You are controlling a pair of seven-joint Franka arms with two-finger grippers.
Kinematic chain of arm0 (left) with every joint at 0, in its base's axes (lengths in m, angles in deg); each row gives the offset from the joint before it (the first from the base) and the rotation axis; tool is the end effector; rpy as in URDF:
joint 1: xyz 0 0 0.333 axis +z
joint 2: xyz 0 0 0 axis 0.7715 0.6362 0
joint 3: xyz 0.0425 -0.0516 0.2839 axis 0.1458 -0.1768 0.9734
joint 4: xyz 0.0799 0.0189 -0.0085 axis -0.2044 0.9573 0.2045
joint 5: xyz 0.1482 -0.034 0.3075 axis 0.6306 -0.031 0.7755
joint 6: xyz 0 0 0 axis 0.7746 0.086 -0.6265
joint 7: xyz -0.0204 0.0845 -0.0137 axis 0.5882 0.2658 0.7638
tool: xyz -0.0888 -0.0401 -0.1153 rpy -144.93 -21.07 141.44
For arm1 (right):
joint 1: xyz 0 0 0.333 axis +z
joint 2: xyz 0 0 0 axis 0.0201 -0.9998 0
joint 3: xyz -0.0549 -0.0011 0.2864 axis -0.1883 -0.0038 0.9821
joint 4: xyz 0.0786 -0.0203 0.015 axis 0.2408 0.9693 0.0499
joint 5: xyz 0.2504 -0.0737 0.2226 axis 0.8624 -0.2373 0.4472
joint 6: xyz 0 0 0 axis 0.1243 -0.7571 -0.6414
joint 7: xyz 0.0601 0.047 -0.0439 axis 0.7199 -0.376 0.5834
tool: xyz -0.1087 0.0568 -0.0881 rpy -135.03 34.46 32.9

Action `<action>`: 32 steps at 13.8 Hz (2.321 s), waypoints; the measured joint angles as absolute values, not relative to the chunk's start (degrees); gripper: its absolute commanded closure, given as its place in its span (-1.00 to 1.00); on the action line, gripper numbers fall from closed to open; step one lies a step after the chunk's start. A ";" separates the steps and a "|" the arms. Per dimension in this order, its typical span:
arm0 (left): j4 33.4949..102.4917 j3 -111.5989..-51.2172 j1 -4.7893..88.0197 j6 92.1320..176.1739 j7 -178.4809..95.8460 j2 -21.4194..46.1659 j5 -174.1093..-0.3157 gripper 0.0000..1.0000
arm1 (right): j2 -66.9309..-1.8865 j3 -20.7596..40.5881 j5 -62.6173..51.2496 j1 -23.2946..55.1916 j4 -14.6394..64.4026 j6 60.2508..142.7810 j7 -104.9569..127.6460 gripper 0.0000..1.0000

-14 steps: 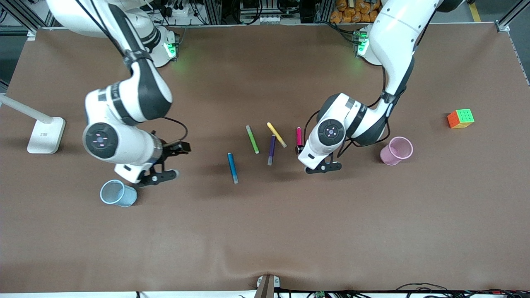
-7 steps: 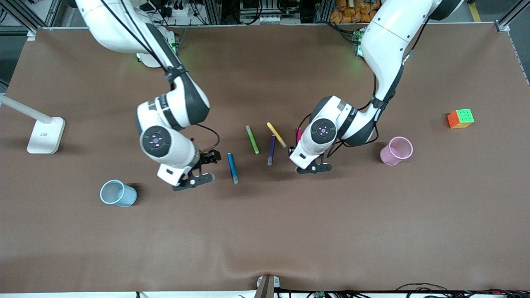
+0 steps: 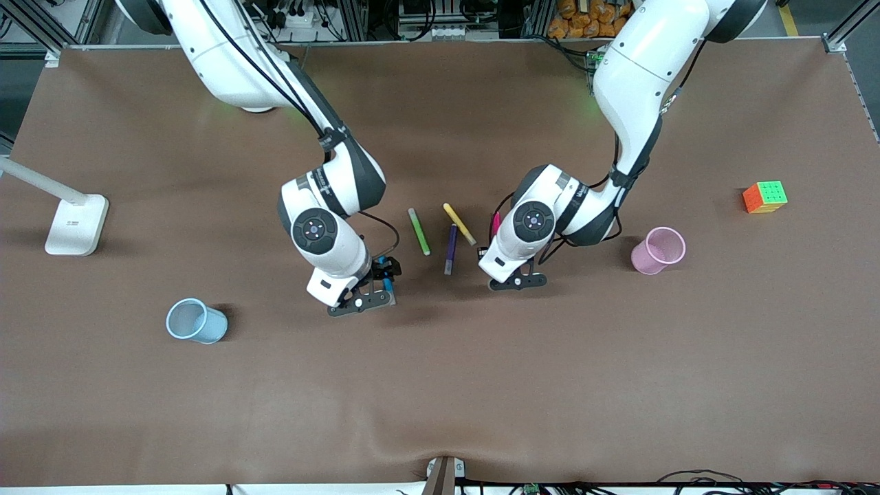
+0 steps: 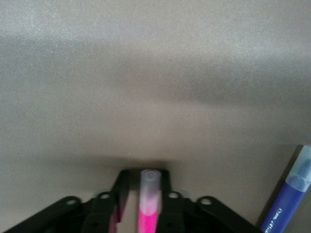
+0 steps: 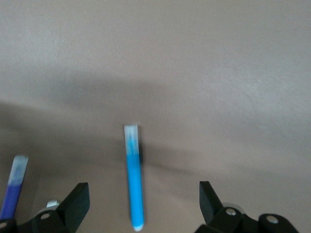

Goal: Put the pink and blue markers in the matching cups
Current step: 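Close the left gripper on the pink marker while the right gripper grasps the blue marker, then lift the pink marker over the pink cup with the left gripper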

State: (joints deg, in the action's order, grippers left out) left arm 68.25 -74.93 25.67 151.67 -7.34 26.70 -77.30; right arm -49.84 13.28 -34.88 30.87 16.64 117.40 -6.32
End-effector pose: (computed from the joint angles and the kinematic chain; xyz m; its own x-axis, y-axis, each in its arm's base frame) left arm 0.4887 -0.3562 0.1521 0.9859 0.0931 -0.1392 0.0995 -0.9942 0.0395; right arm 0.5583 0.3329 0.2118 0.9753 0.2208 0.0096 0.2208 -0.9716 -0.0853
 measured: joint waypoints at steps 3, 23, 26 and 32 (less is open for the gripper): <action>68.24 -74.93 25.67 151.66 -7.36 26.67 -77.30 1.00 | -51.96 13.27 -34.88 31.54 18.46 122.85 -6.43 -1.00; 67.39 -73.76 45.30 134.24 -16.81 6.80 -59.83 1.00 | -55.05 12.94 -35.04 33.07 18.87 126.76 -6.93 0.02; 69.27 -73.79 46.95 134.24 -17.50 4.41 -56.39 1.00 | -55.00 12.78 -35.07 33.07 18.83 126.78 -6.93 0.47; 79.20 -73.91 50.96 145.74 -17.50 0.16 -45.78 1.00 | -54.85 12.92 -35.02 33.25 18.65 126.77 -6.92 1.00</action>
